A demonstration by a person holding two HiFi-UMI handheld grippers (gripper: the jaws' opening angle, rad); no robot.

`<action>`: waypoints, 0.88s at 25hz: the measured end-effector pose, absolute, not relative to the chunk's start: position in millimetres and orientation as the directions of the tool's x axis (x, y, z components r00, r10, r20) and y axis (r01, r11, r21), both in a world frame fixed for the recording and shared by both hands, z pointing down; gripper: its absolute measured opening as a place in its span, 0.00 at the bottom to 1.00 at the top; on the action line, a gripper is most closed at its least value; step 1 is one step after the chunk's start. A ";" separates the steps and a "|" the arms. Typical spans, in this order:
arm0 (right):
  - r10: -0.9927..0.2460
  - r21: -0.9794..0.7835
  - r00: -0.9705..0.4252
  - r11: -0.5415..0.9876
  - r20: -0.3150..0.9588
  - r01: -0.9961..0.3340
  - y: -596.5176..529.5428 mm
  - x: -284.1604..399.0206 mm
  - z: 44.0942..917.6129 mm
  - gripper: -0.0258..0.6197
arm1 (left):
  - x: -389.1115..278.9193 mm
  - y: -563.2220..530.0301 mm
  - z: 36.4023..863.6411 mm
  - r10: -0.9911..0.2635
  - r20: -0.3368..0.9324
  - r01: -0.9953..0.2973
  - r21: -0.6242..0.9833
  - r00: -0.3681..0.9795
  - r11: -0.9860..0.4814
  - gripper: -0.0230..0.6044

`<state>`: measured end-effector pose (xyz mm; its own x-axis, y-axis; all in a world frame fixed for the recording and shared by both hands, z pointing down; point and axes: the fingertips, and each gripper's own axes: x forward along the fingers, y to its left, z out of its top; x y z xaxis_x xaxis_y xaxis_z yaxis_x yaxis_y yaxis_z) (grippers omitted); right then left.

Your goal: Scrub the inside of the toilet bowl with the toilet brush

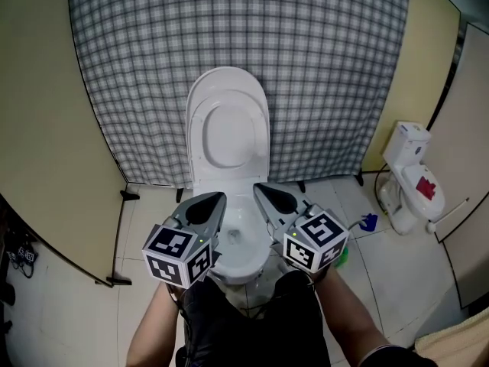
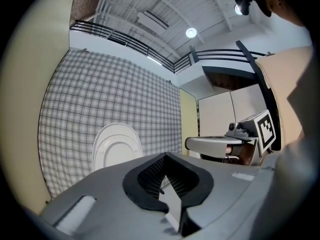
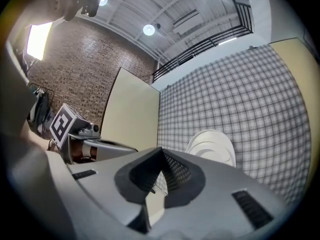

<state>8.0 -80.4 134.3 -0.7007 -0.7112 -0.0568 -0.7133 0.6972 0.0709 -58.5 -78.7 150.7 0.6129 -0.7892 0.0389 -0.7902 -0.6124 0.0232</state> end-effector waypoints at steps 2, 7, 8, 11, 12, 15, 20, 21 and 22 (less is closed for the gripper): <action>-0.714 0.071 -0.698 0.694 -0.052 -0.716 -79.6 6.1 135.3 0.05 | -60.8 -76.5 149.0 -0.789 0.032 -0.790 0.026 0.614 -0.613 0.05; -0.721 0.073 -0.692 0.689 -0.036 -0.721 -77.6 4.2 142.8 0.05 | -63.4 -71.4 150.2 -0.786 0.025 -0.787 0.028 0.617 -0.617 0.05; -0.722 0.072 -0.692 0.688 -0.033 -0.722 -78.0 4.2 144.2 0.05 | -63.4 -71.3 150.3 -0.786 0.024 -0.786 0.029 0.618 -0.617 0.05; -0.722 0.068 -0.692 0.689 -0.021 -0.721 -80.3 4.5 148.3 0.06 | -62.4 -72.2 150.9 -0.785 0.025 -0.785 0.032 0.619 -0.619 0.05; -0.722 0.066 -0.692 0.690 -0.018 -0.721 -80.9 4.9 149.0 0.06 | -61.7 -72.6 151.2 -0.784 0.027 -0.784 0.032 0.620 -0.619 0.05; -0.724 0.061 -0.690 0.688 -0.011 -0.723 -83.1 6.9 148.8 0.06 | -59.6 -74.4 151.4 -0.782 0.033 -0.782 0.035 0.623 -0.622 0.05; -0.725 0.058 -0.689 0.687 -0.001 -0.724 -84.9 7.8 149.8 0.06 | -58.4 -75.4 152.1 -0.781 0.035 -0.781 0.040 0.624 -0.623 0.05; -0.725 0.057 -0.689 0.688 -0.001 -0.724 -84.9 8.2 150.6 0.06 | -57.7 -75.0 153.0 -0.780 0.036 -0.781 0.041 0.624 -0.623 0.05; -0.725 0.056 -0.689 0.688 -0.001 -0.724 -84.9 8.7 151.5 0.06 | -56.8 -74.8 154.1 -0.780 0.037 -0.781 0.040 0.624 -0.623 0.05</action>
<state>8.7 -84.9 151.5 -0.6889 -0.7249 -0.0009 -0.7238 0.6878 0.0559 -56.8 -74.8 154.1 0.6243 -0.7803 0.0374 -0.7812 -0.6230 0.0404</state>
